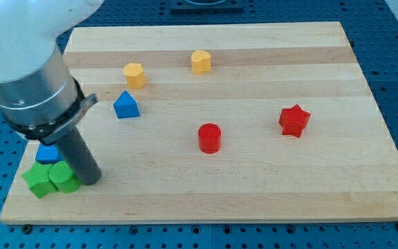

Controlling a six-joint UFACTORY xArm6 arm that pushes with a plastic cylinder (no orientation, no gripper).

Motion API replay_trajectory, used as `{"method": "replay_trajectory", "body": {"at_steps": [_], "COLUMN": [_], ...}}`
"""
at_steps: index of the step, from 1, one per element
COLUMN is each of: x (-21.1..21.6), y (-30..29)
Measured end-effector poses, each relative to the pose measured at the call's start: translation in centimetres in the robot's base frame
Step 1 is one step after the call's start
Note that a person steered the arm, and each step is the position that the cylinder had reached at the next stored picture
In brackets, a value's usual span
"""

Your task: Point your arm at the red circle

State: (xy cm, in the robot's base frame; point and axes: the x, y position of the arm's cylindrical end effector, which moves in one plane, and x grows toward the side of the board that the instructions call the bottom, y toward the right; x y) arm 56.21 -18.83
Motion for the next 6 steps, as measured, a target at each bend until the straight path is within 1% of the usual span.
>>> {"method": "replay_trajectory", "body": {"at_steps": [1, 2, 3, 4, 5, 6], "x": [0.0, 0.1, 0.1, -0.3, -3.0, -6.3], "y": [-0.9, 0.5, 7.7, 17.0, 24.6, 28.4]}}
